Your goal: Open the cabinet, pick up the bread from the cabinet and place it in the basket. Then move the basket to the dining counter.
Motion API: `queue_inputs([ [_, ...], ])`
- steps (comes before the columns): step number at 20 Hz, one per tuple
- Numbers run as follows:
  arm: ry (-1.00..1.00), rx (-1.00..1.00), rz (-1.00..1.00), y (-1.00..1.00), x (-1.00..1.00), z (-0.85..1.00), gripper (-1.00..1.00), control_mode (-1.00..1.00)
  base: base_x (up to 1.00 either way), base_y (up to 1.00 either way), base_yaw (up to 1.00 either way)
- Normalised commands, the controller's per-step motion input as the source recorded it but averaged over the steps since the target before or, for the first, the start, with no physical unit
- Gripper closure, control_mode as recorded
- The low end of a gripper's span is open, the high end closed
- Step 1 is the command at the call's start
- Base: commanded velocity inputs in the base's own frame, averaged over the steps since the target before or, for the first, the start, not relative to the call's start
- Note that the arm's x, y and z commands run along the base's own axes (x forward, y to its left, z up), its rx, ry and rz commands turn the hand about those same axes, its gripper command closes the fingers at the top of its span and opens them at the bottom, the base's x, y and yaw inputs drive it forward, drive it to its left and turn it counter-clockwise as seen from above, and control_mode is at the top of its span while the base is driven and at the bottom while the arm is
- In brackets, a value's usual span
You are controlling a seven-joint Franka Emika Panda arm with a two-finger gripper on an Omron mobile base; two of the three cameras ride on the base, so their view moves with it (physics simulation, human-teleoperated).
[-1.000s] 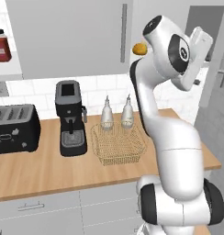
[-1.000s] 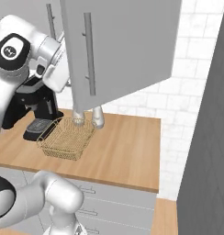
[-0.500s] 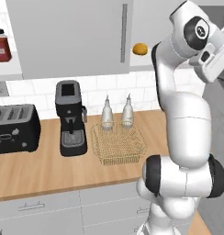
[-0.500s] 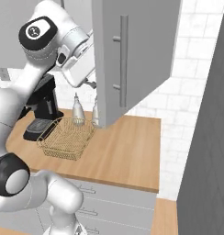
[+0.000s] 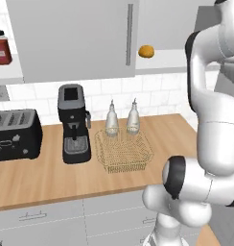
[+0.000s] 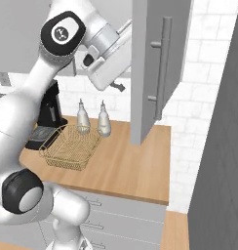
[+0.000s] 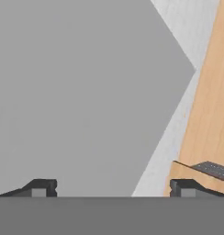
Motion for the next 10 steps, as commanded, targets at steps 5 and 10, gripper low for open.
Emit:
queue_inputs([
  [5, -0.02, 0.01, 0.19, -0.99, 0.32, -0.02, -1.00, -1.00, 0.00, 0.00, 0.00],
  [10, -0.02, 0.00, 0.12, 0.66, 0.18, -0.24, -1.00, -1.00, 0.00, 0.00, 0.00],
])
